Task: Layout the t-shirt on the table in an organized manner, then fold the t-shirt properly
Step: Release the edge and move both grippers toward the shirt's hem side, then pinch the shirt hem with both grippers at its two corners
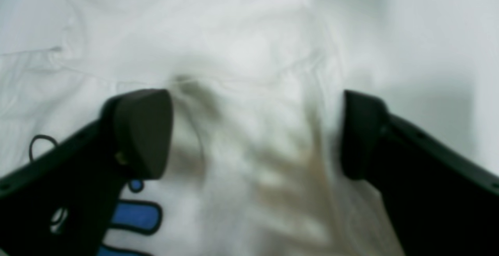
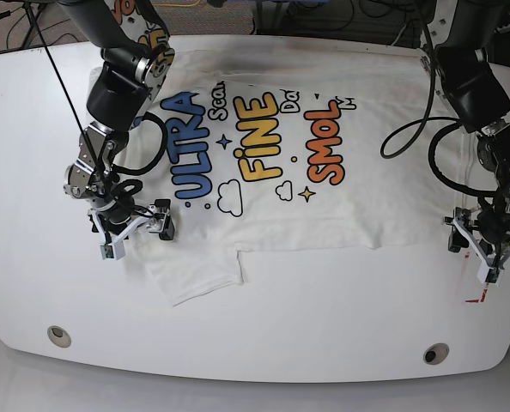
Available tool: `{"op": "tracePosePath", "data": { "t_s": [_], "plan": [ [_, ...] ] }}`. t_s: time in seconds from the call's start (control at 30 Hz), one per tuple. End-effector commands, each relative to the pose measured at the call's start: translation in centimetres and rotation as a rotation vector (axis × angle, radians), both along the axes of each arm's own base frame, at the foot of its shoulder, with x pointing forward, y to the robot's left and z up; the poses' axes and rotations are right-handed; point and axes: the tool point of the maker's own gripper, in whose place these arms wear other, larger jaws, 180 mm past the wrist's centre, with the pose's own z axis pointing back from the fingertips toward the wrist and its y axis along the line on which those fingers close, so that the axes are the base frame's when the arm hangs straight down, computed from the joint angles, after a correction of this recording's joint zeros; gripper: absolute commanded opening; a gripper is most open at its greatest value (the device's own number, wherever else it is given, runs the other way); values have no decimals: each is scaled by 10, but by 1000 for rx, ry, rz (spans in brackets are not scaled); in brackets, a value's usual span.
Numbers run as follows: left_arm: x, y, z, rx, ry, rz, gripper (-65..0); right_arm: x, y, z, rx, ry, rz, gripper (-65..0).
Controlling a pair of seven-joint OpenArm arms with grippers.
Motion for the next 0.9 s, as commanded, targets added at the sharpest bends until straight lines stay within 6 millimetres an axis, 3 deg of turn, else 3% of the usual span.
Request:
{"op": "tracePosePath", "data": {
  "t_s": [0.0, 0.4, 0.67, 0.87],
  "plan": [
    [13, 7, 19, -2, -57, 4, -297, 6, 9, 3, 17, -3, 18, -163],
    [23, 45, -2, -98, 21, 114, -293, 12, 16, 5, 46, -52, 5, -587],
    [21, 67, -25, -170, 19, 167, -292, 12, 28, 3, 42, -45, 40, -620],
    [21, 60, -50, -260, 42, 187, -292, 4, 40, -4, 17, -26, 91, -621]
  ]
}}
